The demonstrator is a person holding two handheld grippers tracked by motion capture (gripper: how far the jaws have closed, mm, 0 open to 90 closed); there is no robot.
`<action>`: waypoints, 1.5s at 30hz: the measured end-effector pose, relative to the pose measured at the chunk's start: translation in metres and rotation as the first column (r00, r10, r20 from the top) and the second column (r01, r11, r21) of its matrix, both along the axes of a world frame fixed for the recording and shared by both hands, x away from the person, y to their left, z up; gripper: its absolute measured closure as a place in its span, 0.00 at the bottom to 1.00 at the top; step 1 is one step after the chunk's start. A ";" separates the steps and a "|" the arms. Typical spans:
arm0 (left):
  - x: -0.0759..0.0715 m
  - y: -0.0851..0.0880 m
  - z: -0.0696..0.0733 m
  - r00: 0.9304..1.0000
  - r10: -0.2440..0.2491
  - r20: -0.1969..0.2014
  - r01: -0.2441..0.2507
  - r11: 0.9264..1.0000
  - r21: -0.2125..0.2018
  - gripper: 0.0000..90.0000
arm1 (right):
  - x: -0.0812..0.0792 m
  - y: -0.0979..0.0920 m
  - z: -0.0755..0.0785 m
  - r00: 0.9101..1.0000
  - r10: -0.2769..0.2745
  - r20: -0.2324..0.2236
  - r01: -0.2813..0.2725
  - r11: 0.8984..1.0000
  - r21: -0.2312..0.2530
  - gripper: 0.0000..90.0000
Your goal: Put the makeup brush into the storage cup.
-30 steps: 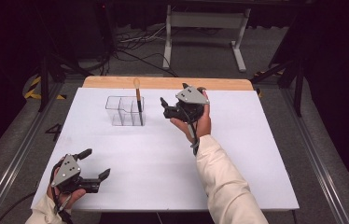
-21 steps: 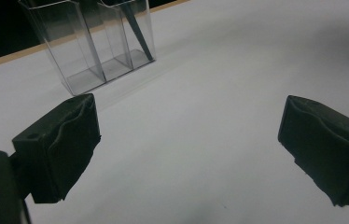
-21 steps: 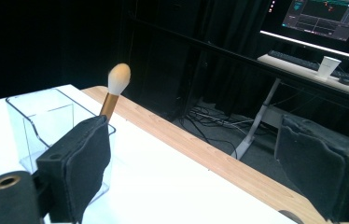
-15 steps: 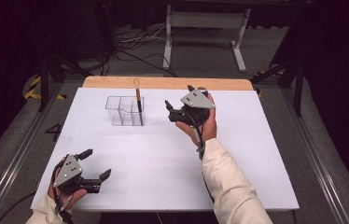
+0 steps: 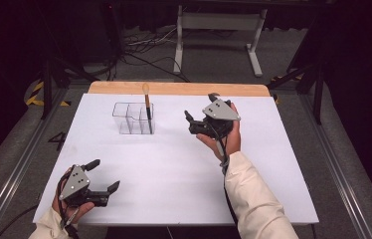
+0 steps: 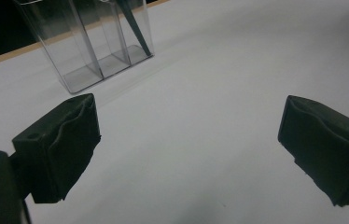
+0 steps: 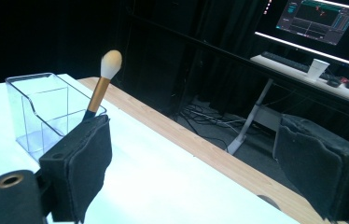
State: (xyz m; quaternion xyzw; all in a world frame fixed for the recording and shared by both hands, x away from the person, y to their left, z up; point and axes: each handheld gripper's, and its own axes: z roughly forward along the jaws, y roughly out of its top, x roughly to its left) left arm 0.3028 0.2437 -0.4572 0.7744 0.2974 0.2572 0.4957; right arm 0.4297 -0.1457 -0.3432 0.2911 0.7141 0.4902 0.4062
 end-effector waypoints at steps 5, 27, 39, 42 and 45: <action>0.000 0.000 -0.001 1.000 -0.001 -0.006 0.001 1.000 0.002 0.07 | -0.005 -0.007 0.001 1.000 -0.010 0.009 0.010 1.000 -0.003 0.14; -0.001 0.001 0.000 1.000 0.003 -0.003 -0.003 1.000 0.003 0.07 | -0.023 -0.041 0.001 1.000 -0.016 0.019 0.016 1.000 0.013 0.14; -0.001 0.001 0.000 1.000 0.007 -0.003 -0.007 1.000 0.005 0.07 | -0.032 -0.057 -0.002 0.999 -0.025 0.025 0.025 1.000 0.015 0.15; -0.002 0.000 0.000 1.000 0.005 -0.002 -0.005 1.000 0.008 0.07 | -0.034 -0.060 -0.002 0.999 -0.023 0.027 0.023 1.000 0.011 0.15; -0.001 0.001 0.000 1.000 0.006 -0.002 -0.006 1.000 0.006 0.07 | -0.036 -0.063 -0.003 0.999 -0.026 0.028 0.026 0.999 0.018 0.15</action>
